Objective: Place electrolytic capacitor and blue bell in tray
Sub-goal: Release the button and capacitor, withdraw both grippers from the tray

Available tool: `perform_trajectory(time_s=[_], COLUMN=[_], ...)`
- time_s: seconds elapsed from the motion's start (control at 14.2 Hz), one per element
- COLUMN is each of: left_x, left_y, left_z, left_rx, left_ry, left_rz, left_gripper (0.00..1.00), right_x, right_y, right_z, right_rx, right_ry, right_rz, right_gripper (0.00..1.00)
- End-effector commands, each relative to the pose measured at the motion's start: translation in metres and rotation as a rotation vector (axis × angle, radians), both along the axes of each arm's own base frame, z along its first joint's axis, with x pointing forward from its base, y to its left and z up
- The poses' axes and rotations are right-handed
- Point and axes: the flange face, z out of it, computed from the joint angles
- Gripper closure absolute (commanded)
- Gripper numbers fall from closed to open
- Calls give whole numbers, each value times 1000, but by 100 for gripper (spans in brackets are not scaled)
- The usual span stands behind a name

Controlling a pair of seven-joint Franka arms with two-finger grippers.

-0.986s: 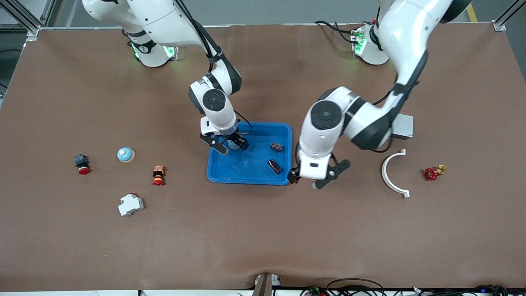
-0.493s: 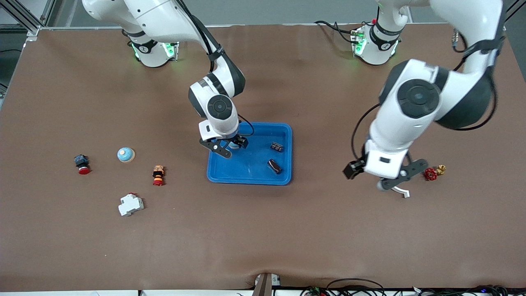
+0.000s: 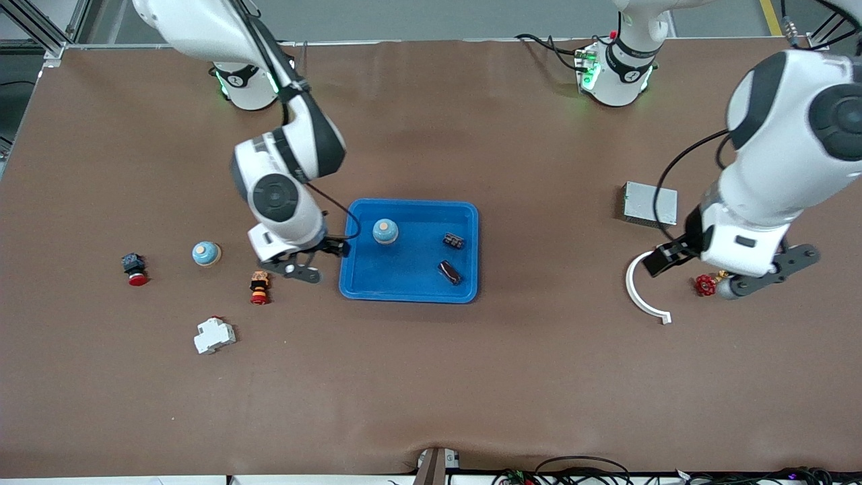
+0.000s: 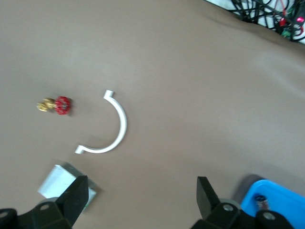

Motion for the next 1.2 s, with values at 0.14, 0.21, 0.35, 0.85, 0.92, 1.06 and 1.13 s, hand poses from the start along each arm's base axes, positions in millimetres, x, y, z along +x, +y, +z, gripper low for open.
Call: perform_trajectory(time_s=[0.14,0.21,0.35,0.85,0.92,1.06,1.13], left_x=[-25,-27,-31,-65,-73,-81,-83], left_y=[41,47,54,90,103,106,107], left_z=[33,36,43,76,80,85,90], left_rx=[34,35,22,-19,-33,-33,-31], left_ry=[41,43,53,64,60,54,49], left_rz=[-107,-131,-155,-271,-285,-302,-319], left_gripper=[0,0,0,0,0,0,0], right_x=[8,11,12,-8,-16,-24,-27], right_y=[-97,-119,-152,-239,-249,-266,-277], right_z=[35,40,47,30,21,5,0], right_rx=[32,39,51,74,74,74,73], right_ry=[-10,-12,-14,-80,-99,-117,-118], right_rz=[116,133,160,253,256,273,275], right_gripper=[0,0,0,0,0,0,0])
